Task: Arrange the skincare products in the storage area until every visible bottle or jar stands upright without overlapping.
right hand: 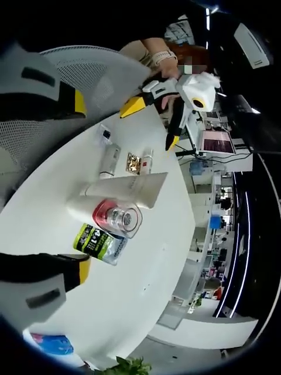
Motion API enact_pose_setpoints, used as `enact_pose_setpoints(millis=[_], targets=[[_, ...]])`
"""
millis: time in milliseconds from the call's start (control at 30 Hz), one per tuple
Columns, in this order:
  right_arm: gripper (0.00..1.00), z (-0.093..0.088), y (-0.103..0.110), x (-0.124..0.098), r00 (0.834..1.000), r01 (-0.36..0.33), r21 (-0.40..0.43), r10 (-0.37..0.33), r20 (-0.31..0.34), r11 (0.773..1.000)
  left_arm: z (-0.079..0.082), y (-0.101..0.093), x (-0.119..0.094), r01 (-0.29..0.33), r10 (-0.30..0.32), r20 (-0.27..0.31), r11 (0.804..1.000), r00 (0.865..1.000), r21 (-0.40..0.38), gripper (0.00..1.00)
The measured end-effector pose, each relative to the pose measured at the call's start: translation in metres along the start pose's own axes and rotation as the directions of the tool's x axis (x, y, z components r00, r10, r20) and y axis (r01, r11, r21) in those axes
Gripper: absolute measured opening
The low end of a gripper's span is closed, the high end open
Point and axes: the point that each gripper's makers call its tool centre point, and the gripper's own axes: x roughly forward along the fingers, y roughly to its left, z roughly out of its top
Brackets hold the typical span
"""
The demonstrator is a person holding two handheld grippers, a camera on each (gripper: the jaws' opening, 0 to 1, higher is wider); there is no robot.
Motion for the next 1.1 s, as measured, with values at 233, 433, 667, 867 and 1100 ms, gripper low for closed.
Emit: enact_pose_setpoints(millis=[233, 433, 667, 867, 1100], targets=[[0.99, -0.001, 0.001, 0.001, 1.0, -0.002, -0.02, 0.002, -0.008, 1.0, -0.008, -0.002, -0.002, -0.009, 0.009, -0.014, 1.0, 1.0, -0.008, 0.97], [0.99, -0.001, 0.001, 0.002, 1.0, -0.01, -0.027, 0.009, -0.006, 1.0, -0.013, -0.003, -0.003, -0.014, 0.014, -0.028, 1.0, 1.0, -0.016, 0.97], [1.0, -0.001, 0.001, 0.002, 1.0, -0.016, -0.024, 0.016, -0.001, 1.0, -0.018, -0.004, 0.004, -0.001, 0.0, -0.058, 1.0, 0.998, -0.006, 0.97], [1.0, -0.002, -0.001, 0.003, 1.0, -0.018, -0.014, 0.018, -0.002, 1.0, -0.026, -0.008, 0.015, 0.036, -0.033, -0.117, 0.999, 0.993, 0.026, 0.97], [1.0, -0.003, -0.002, 0.005, 1.0, -0.023, -0.006, 0.023, -0.004, 1.0, -0.036, -0.009, 0.029, 0.079, -0.07, -0.181, 0.996, 0.981, 0.043, 0.97]])
